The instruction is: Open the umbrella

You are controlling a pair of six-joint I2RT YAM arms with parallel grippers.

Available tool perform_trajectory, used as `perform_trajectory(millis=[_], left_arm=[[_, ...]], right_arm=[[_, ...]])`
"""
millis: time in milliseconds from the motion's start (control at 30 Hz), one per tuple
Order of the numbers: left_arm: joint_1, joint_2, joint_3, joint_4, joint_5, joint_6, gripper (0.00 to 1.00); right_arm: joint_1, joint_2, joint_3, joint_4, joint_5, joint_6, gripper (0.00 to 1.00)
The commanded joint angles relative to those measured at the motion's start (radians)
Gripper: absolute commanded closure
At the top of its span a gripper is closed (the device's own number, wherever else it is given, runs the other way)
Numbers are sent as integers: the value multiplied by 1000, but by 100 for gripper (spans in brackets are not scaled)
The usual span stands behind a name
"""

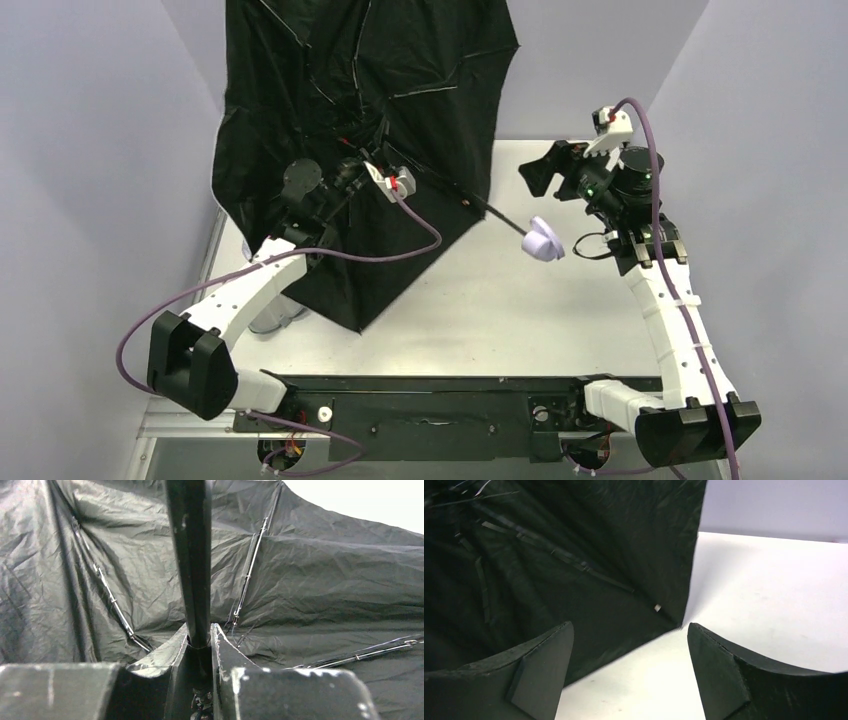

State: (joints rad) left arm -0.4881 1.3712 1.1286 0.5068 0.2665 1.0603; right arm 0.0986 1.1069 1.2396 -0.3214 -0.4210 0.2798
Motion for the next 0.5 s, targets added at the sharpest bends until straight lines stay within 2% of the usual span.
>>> perform_trajectory(millis=[0, 100, 200, 333, 467], left_arm=[[73, -3, -11, 371, 80, 205, 100], [101, 4, 0, 403, 166, 276, 100], [121, 12, 5, 423, 250, 341, 100], [129, 12, -18, 428, 335, 412, 100], [137, 18, -42, 440, 386, 472, 100]], right_arm=[[53, 22, 85, 25, -152, 78, 21], [107, 46, 158, -22, -215, 87, 21], [151, 87, 225, -148, -280, 51, 21], [197, 140, 312, -301, -386, -31, 21], [231, 187, 369, -386, -482, -26, 23]])
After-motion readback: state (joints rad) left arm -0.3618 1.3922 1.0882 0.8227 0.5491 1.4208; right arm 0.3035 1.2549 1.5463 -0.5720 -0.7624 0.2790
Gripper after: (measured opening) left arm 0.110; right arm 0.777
